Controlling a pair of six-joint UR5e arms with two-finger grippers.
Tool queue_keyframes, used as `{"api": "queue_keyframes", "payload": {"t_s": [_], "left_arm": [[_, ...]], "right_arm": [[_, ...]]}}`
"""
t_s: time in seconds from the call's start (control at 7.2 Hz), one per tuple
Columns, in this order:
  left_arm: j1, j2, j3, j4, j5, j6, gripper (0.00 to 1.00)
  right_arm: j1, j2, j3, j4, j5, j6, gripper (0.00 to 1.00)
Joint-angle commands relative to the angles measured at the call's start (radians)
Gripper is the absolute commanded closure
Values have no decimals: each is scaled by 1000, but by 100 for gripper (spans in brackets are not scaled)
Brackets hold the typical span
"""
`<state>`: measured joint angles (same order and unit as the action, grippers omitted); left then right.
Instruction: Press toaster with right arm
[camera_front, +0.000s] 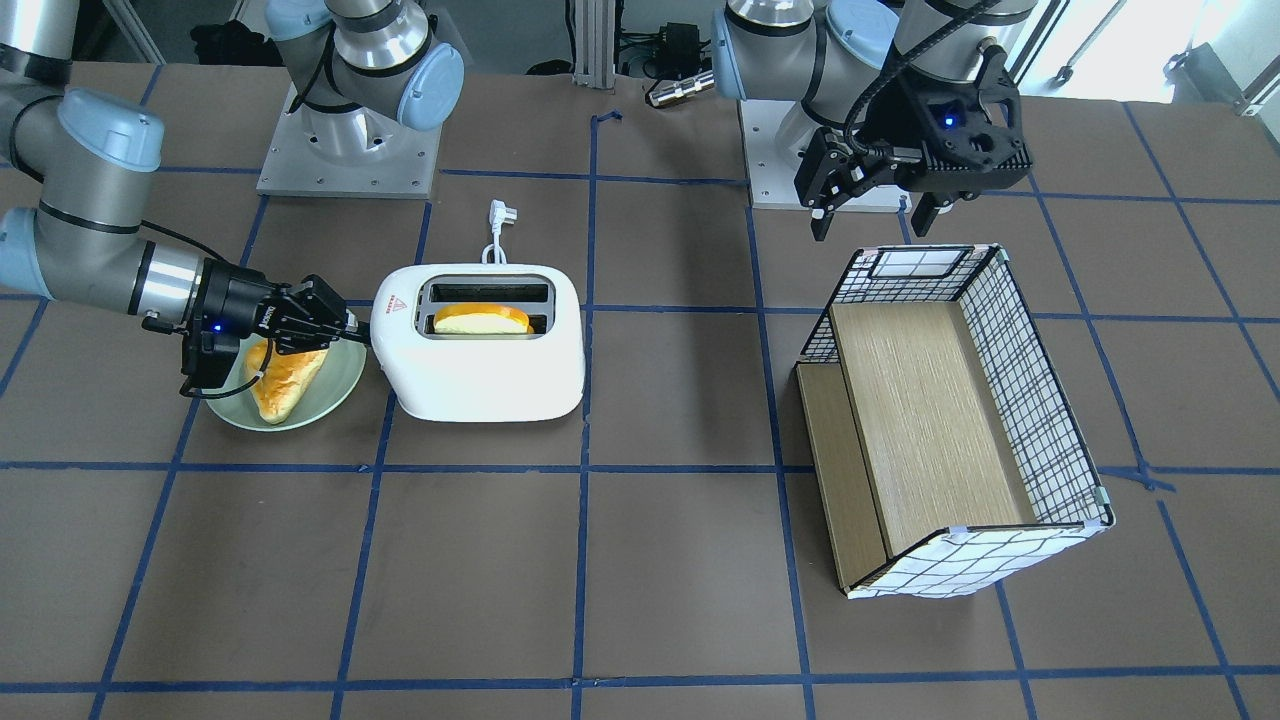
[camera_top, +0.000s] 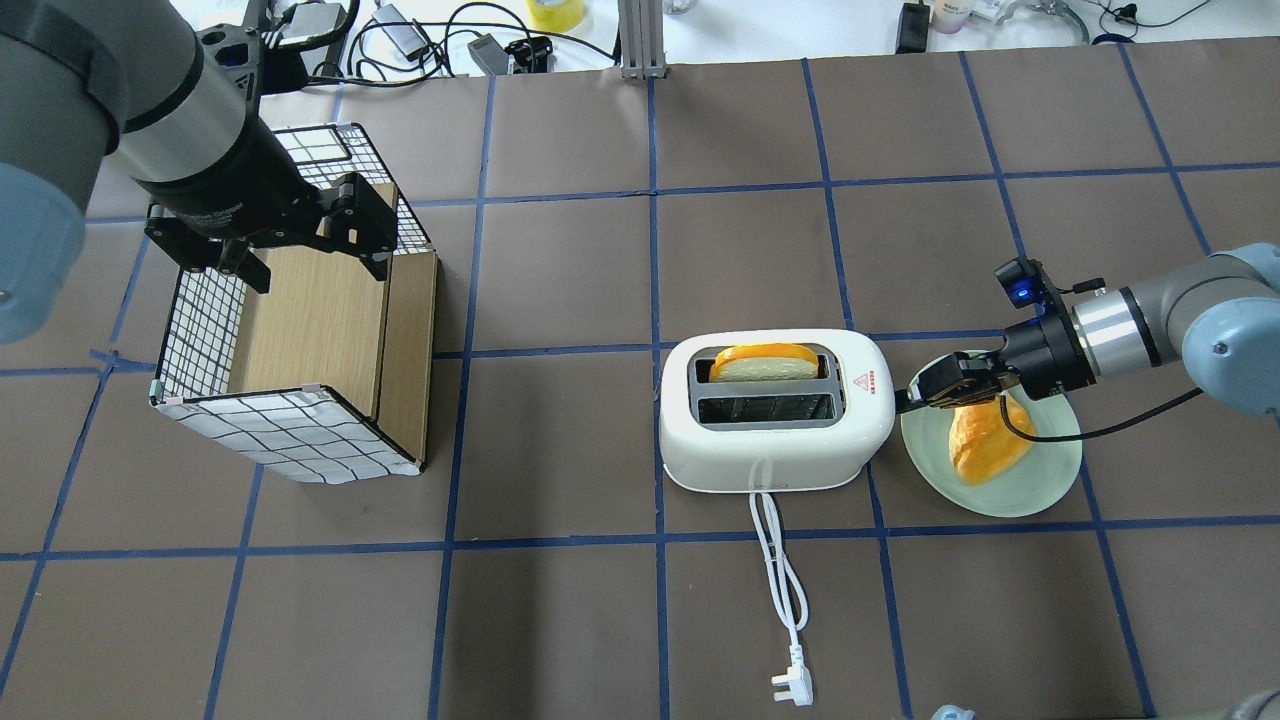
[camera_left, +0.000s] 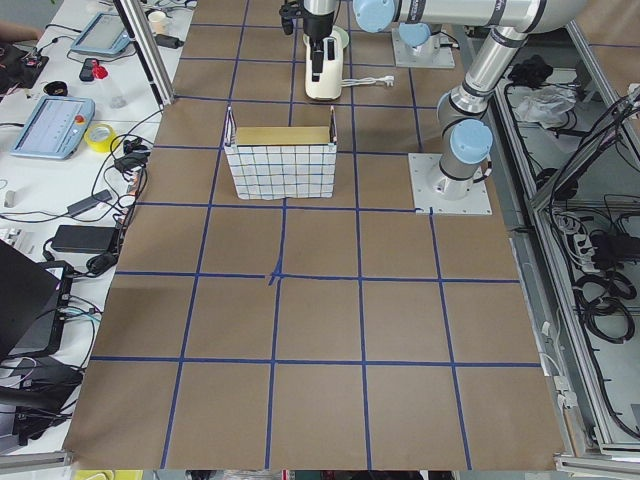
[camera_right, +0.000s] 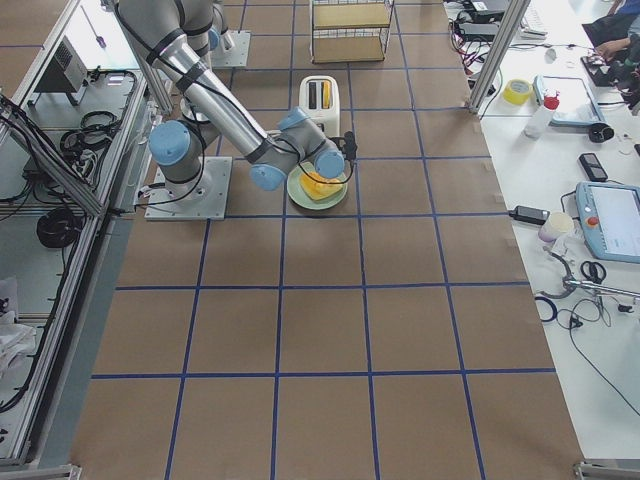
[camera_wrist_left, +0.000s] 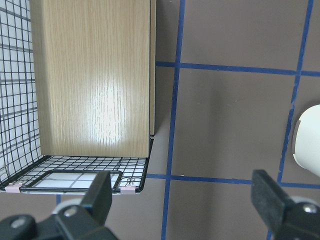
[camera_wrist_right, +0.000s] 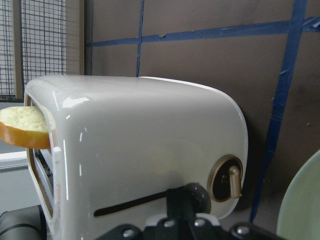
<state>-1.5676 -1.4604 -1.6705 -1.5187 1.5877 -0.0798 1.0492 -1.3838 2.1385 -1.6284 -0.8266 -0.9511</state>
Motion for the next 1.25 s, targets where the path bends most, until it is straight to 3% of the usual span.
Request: {"api": "queue_keyframes", "payload": {"t_s": [0.0, 0.28, 0.42, 0.69, 0.83, 1.11], "left_arm": [[0, 0, 0, 0, 0, 0, 0], [0, 0, 0, 0, 0, 0, 0], [0, 0, 0, 0, 0, 0, 0], [0, 0, 0, 0, 0, 0, 0], [0, 0, 0, 0, 0, 0, 0], [0, 0, 0, 0, 0, 0, 0]], "right_arm": [[0, -1, 4, -4, 0, 0, 100], [0, -12, -2, 2, -2, 35, 100], [2, -33, -26, 2, -18, 199, 100], [5, -159, -127, 100, -92, 344, 100], [8, -182, -211, 186, -118, 383, 100], [35, -213, -457, 307, -346, 530, 100]]}}
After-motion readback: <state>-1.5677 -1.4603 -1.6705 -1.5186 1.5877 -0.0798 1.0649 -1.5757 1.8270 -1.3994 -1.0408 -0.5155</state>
